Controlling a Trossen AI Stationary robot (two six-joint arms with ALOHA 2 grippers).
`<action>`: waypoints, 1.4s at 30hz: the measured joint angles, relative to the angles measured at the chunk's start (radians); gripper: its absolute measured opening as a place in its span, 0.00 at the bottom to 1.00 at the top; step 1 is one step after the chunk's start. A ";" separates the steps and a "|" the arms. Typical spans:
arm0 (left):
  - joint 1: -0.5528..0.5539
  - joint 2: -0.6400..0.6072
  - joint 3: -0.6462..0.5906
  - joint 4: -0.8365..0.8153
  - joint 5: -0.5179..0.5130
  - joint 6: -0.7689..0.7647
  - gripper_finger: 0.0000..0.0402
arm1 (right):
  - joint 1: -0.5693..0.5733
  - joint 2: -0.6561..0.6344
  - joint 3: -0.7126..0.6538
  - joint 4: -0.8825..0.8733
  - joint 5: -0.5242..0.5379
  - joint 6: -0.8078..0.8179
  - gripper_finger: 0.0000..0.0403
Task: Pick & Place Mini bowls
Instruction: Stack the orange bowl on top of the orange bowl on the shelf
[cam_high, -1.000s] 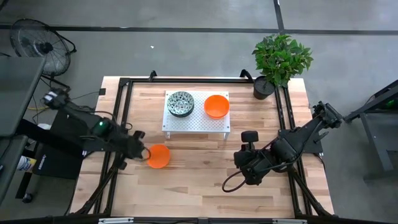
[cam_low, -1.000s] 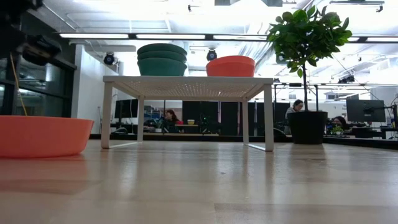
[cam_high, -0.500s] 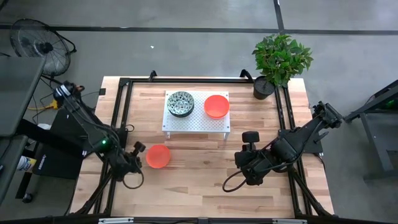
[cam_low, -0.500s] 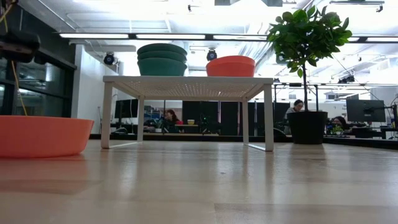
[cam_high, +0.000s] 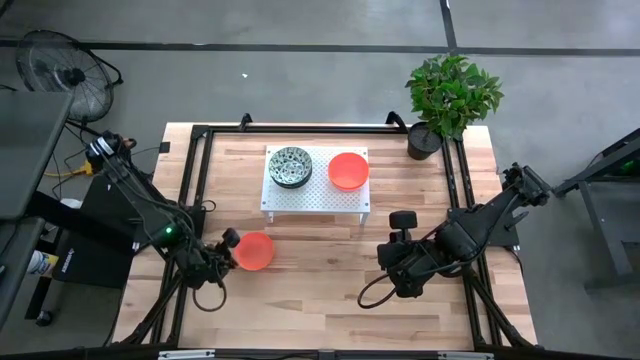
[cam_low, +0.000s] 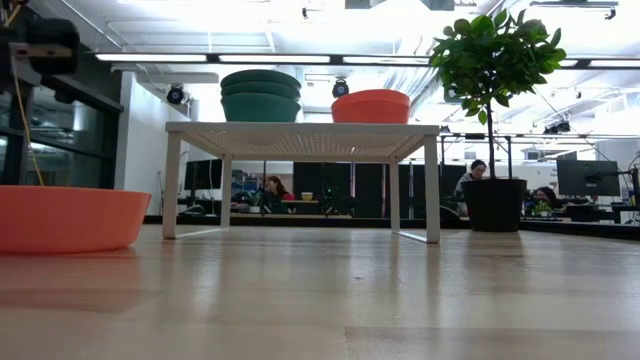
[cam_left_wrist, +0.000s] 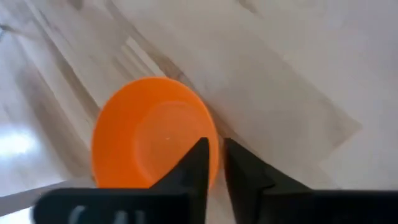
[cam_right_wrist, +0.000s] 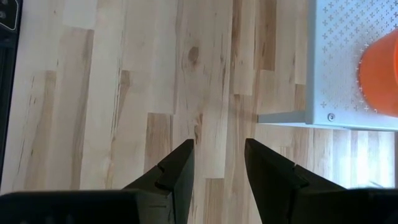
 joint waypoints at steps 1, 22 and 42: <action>0.000 0.002 0.000 0.000 -0.014 0.009 0.13 | 0.000 0.000 0.000 0.000 0.000 0.000 0.32; 0.131 0.242 0.000 0.020 0.058 0.178 0.30 | 0.000 0.000 0.000 0.000 0.011 -0.002 0.32; 0.177 0.265 0.056 0.082 0.138 0.244 0.01 | 0.000 0.000 0.000 0.001 -0.123 0.004 0.32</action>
